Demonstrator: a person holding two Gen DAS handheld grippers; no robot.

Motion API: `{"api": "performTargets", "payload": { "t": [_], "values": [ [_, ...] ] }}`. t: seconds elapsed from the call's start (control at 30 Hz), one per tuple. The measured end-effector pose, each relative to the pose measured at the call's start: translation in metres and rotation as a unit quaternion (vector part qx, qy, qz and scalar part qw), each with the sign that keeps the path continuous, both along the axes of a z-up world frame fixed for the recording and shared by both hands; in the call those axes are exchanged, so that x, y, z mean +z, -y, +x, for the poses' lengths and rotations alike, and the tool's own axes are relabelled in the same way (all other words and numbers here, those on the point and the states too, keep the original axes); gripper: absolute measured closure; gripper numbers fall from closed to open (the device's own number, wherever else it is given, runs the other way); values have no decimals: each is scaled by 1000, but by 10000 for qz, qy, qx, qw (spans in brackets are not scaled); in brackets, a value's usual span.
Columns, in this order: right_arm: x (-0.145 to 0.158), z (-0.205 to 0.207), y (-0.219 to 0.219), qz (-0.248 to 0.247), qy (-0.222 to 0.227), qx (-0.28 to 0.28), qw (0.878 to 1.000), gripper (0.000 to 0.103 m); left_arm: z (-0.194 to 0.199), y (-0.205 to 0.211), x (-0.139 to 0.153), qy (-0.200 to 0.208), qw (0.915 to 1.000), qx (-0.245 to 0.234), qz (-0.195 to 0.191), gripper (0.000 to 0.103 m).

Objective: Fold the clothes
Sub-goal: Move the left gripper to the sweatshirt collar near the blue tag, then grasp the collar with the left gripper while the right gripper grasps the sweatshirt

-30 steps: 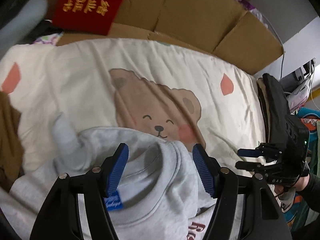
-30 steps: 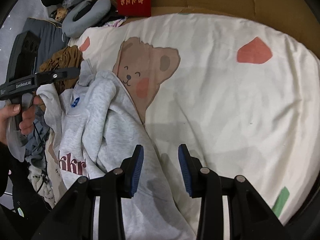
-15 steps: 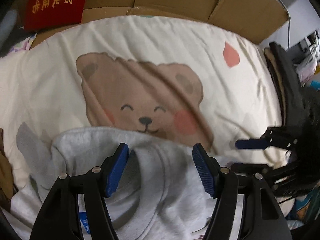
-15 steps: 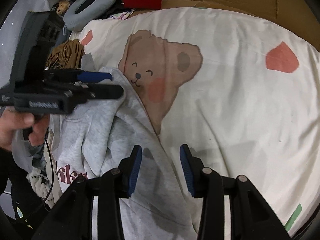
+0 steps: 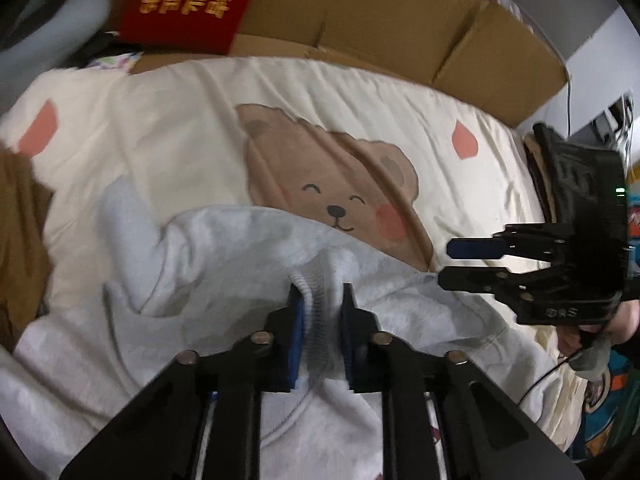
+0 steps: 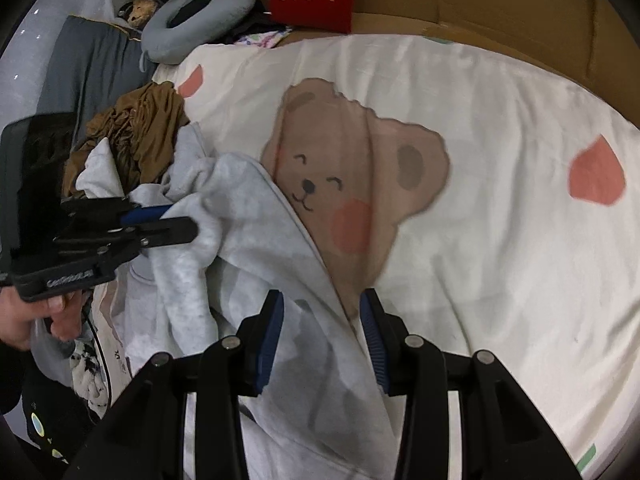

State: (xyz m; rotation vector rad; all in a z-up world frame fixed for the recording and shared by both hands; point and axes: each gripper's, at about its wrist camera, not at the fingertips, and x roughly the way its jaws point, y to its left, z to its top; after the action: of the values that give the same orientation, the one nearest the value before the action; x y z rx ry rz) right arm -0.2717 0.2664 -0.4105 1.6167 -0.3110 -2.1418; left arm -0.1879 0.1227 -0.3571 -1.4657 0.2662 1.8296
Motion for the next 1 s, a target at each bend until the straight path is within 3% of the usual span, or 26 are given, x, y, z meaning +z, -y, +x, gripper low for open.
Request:
{"api": "performTargets", "payload": {
  "t": [0.5,0.8,0.93,1.0],
  "values": [
    [-24,-46,46,9,130,377,9992,61,11,77,3,157,9960,869,148,94],
    [-32,-70,66,80,115,461,9988,59,12,93,-9,343,9946,972,84,94],
    [-34,-72,81,324,36,707,9970,57,14,98,-14,389,9937,1049,65,94],
    [-33,-69,89,544,-23,970,9938,61,15,99,-13,398,9933,1080,96,94]
  ]
}}
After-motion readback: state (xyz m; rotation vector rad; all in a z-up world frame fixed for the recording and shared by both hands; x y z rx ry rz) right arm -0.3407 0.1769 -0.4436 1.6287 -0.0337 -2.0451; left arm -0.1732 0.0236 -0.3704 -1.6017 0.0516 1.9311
